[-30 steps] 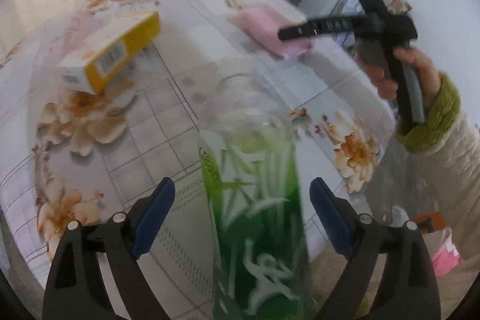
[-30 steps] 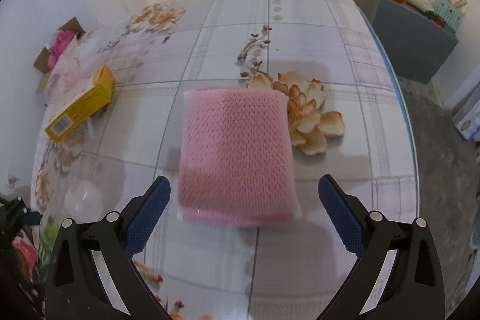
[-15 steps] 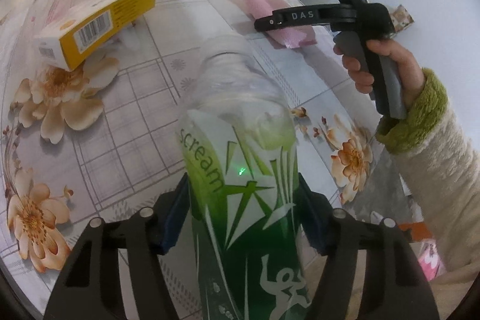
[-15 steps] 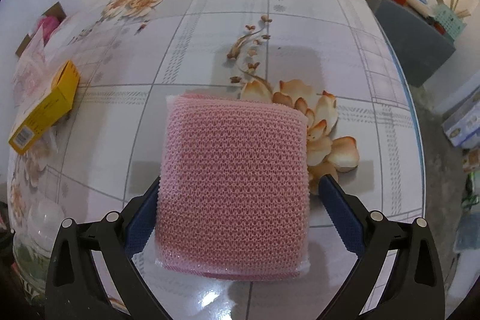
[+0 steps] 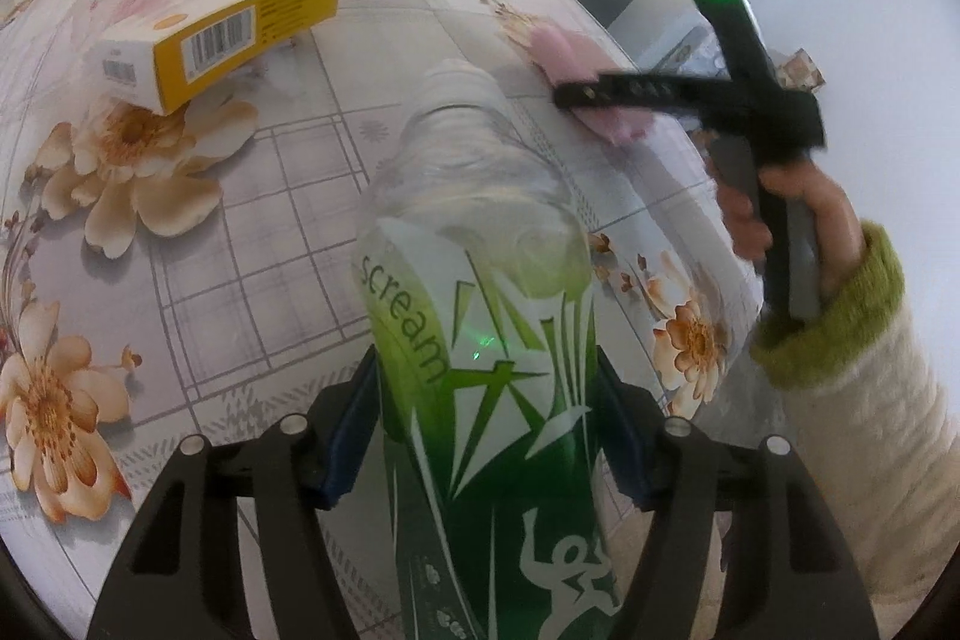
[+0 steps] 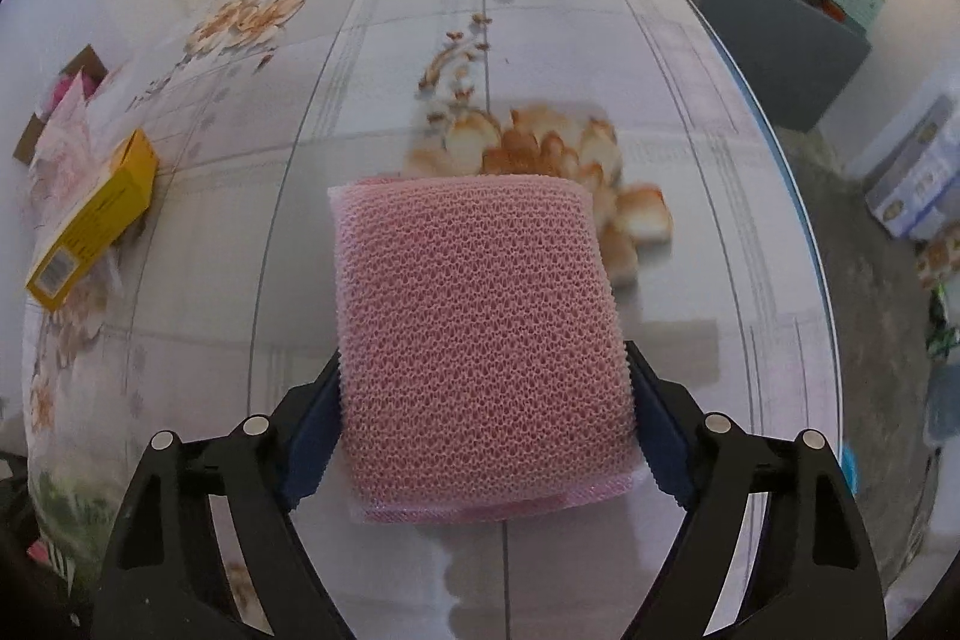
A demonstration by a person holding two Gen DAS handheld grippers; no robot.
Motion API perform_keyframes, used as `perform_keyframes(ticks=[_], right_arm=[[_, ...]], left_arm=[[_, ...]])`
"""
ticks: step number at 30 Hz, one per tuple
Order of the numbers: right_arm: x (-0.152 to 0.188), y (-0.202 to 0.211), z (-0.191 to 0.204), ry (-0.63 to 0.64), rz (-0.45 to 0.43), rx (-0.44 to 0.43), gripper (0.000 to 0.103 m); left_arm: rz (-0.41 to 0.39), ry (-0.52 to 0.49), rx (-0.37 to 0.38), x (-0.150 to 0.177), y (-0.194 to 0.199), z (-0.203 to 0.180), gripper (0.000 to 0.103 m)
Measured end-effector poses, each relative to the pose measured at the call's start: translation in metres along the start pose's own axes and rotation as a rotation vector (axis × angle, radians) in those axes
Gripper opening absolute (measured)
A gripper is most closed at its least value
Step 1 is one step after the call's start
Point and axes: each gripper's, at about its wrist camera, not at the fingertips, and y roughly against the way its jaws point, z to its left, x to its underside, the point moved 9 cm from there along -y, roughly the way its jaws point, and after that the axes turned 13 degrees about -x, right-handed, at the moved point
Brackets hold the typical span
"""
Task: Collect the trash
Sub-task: 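Lift and carry the pink sponge and green bottle over the blue wastebasket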
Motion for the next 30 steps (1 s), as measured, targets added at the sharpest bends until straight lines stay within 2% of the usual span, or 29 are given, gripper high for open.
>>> perform_keyframes(ticks=[2, 9, 16, 30], right_arm=[[0.013, 0.007, -0.001, -0.02, -0.006, 0.004, 0.079], [0.055, 0.033, 0.002, -0.101, -0.056, -0.065, 0.078], [0.067, 0.052, 0.013, -0.121, -0.093, -0.105, 0.078], [0.083, 0.078, 0.014, -0.168, -0.149, -0.179, 0.078]], left_arm=[[-0.005, 0.021, 0.006, 0.003, 0.003, 0.003, 0.064], [-0.002, 0.082, 0.024, 0.01, 0.012, 0.014, 0.063], [-0.018, 0.137, 0.027, 0.011, 0.022, 0.025, 0.063], [-0.057, 0.153, 0.016, 0.009, 0.037, 0.004, 0.063]])
